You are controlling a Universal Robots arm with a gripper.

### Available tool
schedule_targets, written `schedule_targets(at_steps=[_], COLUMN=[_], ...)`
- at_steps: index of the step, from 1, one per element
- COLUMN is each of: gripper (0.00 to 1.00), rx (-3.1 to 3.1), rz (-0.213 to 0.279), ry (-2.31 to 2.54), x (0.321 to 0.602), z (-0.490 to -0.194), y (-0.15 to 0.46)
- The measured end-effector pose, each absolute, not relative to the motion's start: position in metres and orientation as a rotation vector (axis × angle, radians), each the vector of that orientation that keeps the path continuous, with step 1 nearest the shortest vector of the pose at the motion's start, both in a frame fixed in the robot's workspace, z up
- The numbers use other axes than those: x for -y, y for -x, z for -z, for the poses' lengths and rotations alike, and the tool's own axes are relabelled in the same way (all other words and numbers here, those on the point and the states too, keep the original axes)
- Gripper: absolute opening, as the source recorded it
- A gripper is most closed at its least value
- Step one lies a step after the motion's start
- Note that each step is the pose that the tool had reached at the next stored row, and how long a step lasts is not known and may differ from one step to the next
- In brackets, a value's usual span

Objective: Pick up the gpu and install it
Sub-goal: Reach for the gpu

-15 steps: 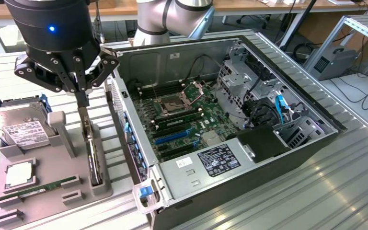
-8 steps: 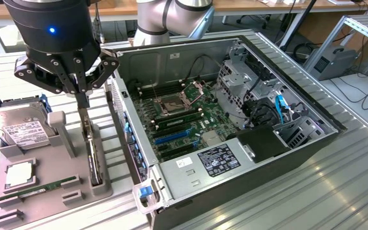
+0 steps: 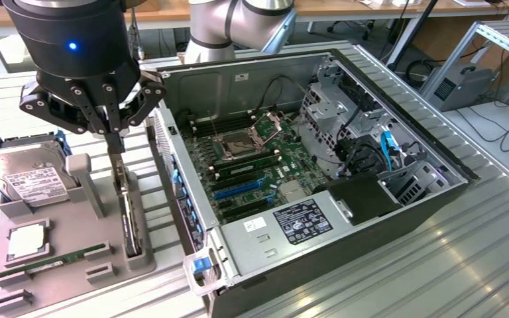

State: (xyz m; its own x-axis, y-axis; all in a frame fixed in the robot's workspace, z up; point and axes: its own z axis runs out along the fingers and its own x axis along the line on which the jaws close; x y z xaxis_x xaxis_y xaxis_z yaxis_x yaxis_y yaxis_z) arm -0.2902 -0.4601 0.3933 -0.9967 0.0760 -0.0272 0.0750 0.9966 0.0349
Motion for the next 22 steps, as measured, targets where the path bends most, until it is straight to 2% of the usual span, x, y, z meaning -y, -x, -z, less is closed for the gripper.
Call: schedule_targets(at_steps=[22], gripper=[0.11], rx=[-3.11], rz=[-0.027], ry=[-0.117], x=[0.4676], z=[-0.3933], y=[0.2902])
